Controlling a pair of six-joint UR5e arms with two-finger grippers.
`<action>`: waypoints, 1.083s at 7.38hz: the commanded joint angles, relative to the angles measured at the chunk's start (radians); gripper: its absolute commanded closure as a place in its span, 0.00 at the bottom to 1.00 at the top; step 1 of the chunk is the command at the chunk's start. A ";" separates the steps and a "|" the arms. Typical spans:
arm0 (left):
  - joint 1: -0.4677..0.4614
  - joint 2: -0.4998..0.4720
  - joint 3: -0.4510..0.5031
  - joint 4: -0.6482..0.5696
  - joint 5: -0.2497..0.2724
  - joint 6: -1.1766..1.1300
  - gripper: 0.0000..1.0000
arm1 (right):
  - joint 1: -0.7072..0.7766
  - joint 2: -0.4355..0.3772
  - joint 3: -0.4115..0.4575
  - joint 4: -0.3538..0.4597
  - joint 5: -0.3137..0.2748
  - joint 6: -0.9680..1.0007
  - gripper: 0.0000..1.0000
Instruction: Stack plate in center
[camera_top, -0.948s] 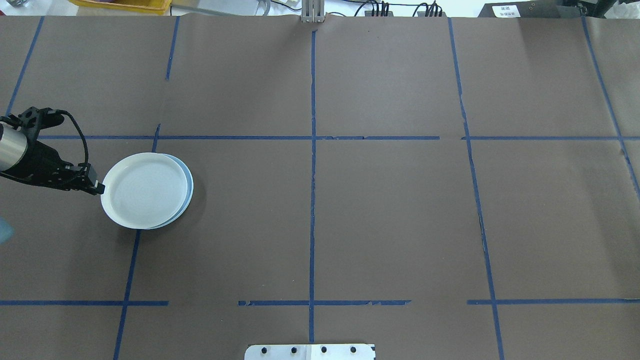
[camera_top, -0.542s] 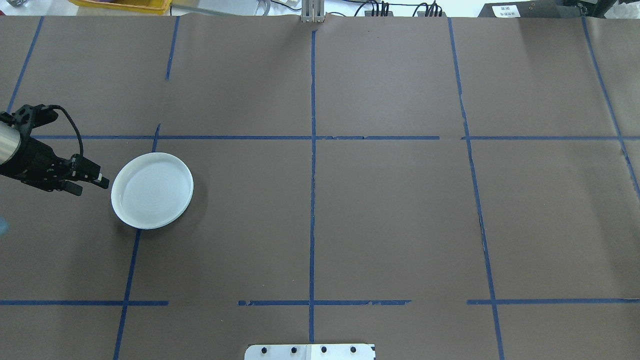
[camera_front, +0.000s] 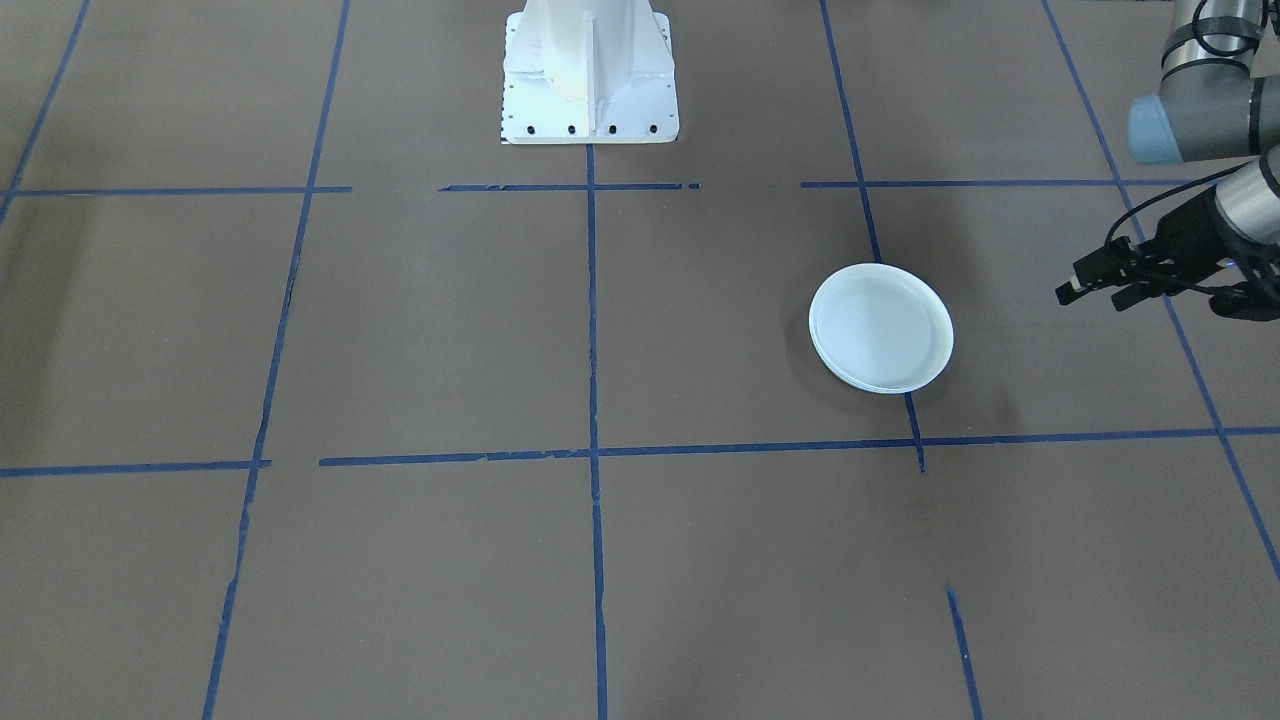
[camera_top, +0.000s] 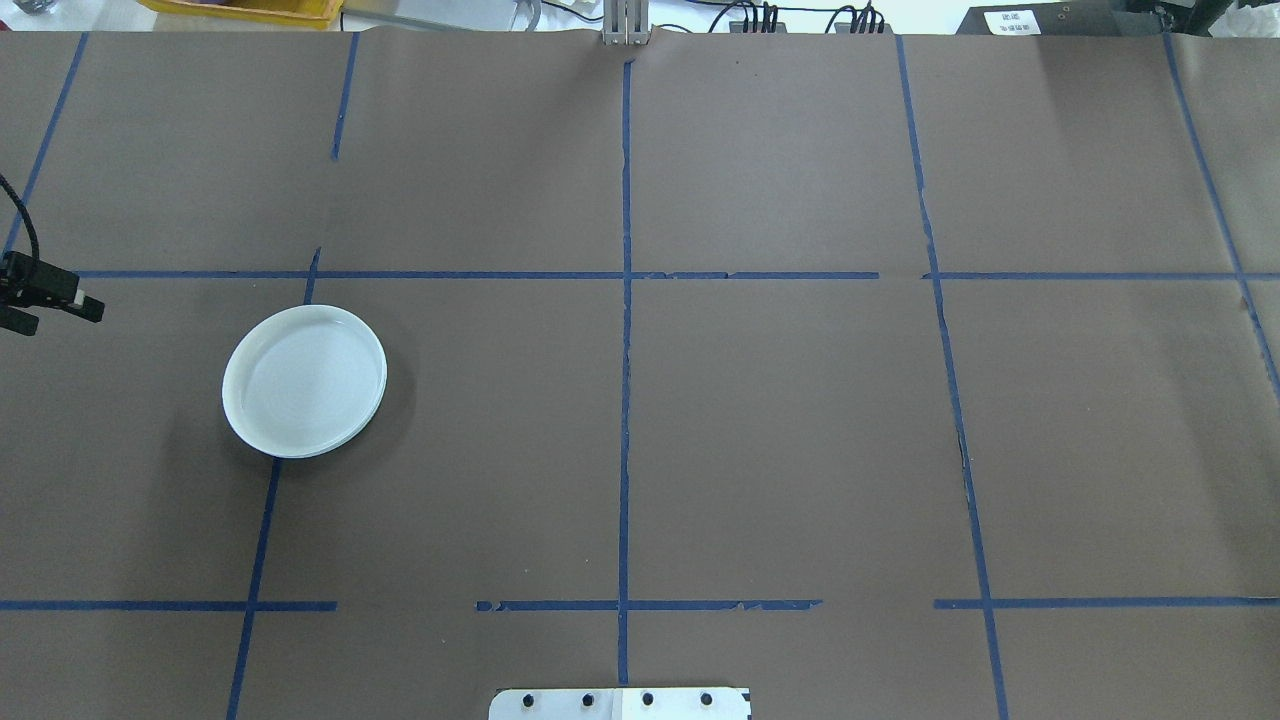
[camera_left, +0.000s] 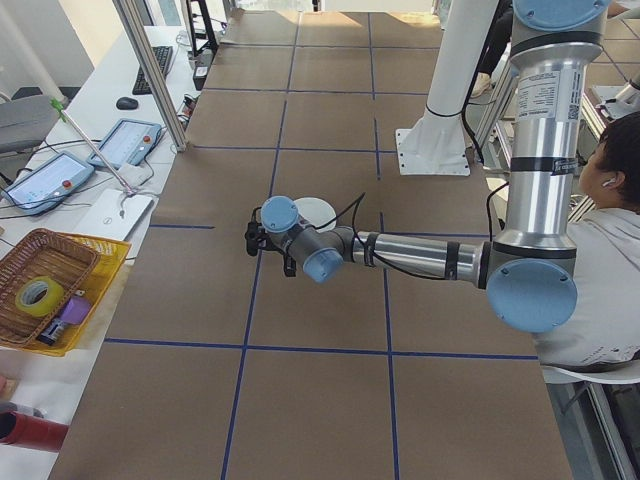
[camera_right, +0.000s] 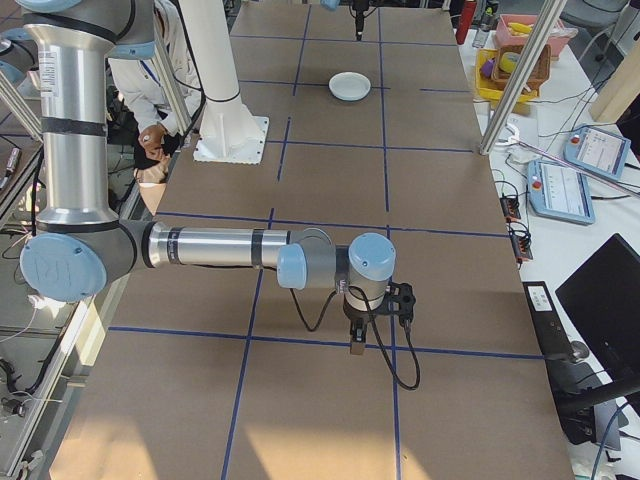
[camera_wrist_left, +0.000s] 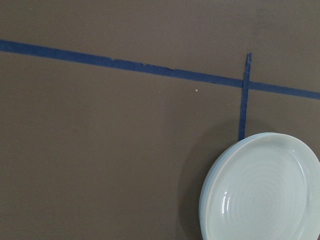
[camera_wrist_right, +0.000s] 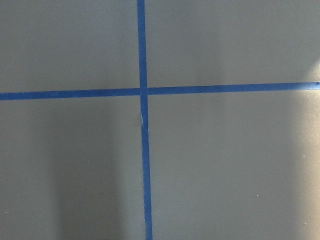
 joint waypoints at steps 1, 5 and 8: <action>-0.150 0.011 -0.011 0.273 0.091 0.389 0.00 | 0.000 0.000 0.000 0.000 -0.001 0.000 0.00; -0.352 0.020 0.000 0.544 0.207 0.823 0.00 | 0.000 0.000 0.000 0.000 0.001 -0.001 0.00; -0.349 0.029 0.000 0.538 0.213 0.822 0.00 | 0.002 0.000 0.000 0.000 0.001 -0.001 0.00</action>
